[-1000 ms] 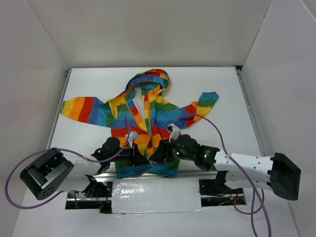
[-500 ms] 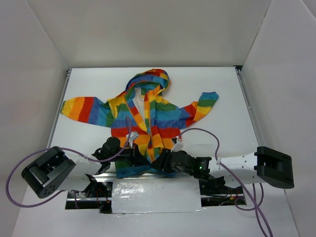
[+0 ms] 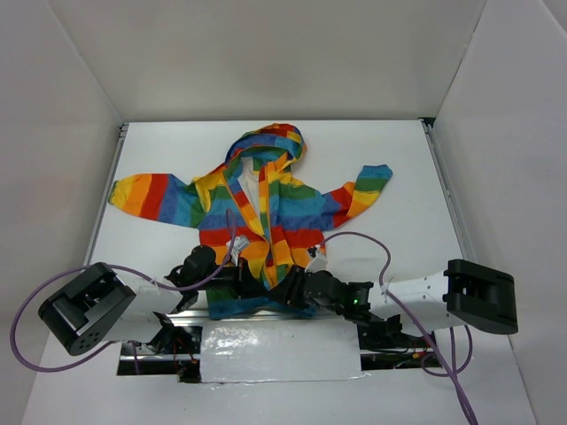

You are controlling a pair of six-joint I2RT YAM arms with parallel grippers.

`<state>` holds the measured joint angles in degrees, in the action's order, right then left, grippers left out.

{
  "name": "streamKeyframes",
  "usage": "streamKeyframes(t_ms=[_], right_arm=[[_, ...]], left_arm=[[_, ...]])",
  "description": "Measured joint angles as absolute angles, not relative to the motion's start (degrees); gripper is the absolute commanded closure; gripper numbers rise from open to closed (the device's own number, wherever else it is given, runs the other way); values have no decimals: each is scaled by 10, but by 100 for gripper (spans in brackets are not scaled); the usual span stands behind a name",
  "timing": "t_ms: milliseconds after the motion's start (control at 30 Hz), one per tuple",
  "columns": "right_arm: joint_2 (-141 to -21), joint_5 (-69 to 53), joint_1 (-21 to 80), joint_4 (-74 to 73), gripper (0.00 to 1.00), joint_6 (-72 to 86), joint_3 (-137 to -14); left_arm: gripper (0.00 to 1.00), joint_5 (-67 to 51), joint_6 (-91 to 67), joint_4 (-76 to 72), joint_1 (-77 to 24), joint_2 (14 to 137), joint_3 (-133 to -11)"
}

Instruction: Zip up the jacket

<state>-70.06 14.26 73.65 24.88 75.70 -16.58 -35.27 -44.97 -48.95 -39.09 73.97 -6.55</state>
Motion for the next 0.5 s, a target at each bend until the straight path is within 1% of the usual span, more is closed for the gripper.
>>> streamKeyframes(t_ms=[200,467,500], right_arm=[[-704,147,736,249,56,760,-166],[-722,152,736,259,64,768,-166],[-724,152,736,260,66,769,-166]], left_arm=[[100,-353,-450,-489,-391,740,-65],[100,-353,-450,-489,-391,740,-65],[100,-353,-450,-489,-391,740,-65]])
